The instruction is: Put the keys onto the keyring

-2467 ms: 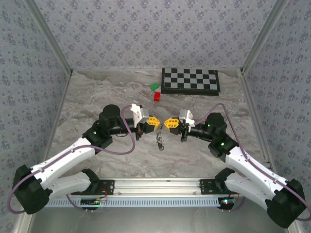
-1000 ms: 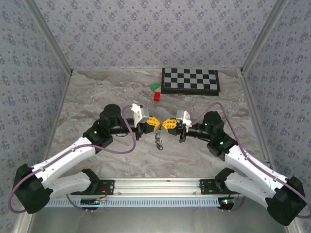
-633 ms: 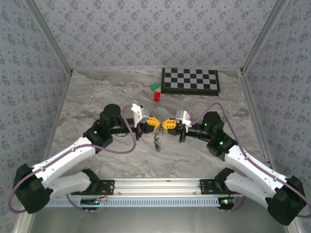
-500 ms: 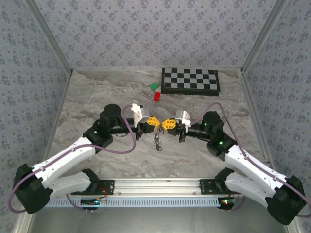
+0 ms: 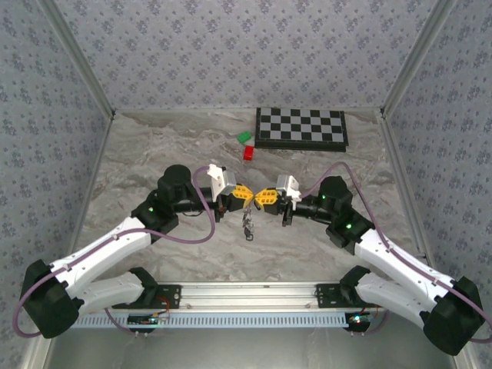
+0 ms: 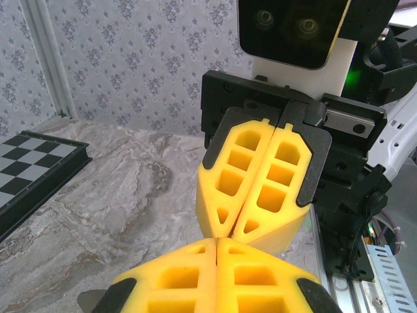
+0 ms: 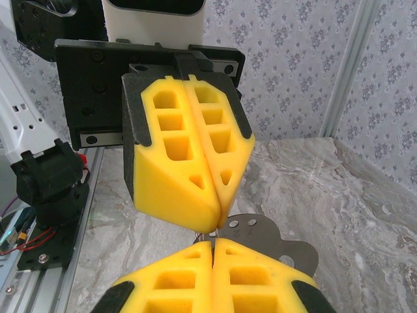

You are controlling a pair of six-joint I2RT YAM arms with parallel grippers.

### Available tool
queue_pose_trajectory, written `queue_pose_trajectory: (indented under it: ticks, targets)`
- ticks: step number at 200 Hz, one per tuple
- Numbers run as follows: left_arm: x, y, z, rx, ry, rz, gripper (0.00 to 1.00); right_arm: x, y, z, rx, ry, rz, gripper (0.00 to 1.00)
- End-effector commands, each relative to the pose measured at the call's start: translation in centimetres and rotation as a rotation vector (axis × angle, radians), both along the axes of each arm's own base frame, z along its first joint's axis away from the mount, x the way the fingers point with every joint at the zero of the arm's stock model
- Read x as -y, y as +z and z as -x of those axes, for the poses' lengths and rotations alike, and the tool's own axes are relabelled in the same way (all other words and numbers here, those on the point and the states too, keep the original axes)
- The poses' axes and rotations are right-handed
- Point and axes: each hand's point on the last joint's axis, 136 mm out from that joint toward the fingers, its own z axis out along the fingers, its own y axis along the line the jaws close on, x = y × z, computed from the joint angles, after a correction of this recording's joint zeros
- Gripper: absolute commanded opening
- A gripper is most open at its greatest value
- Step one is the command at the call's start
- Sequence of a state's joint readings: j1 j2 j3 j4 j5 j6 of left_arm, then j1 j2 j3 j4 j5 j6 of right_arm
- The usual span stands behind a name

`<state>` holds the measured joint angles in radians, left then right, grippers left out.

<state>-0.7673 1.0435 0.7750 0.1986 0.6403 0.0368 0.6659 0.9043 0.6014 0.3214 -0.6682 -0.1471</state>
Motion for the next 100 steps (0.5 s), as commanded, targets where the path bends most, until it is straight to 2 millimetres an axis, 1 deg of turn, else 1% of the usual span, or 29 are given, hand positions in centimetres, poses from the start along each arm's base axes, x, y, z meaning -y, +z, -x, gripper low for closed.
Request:
queue_pose_trajectory:
  ticks: [1,73,100]
  targets:
    - [0.68,1.82,0.41,0.046,-0.038,0.046,0.00,-0.85,3.21,1.66,0.075,0.083,-0.057,0.00]
    - [0.62,1.90,0.14,0.052,-0.022,0.047,0.00,-1.00,3.51,2.11,0.071,0.094,-0.068,0.00]
    - [0.53,1.80,0.02,0.054,-0.013,0.045,0.00,-0.94,3.18,2.21,0.066,0.090,-0.061,0.00]
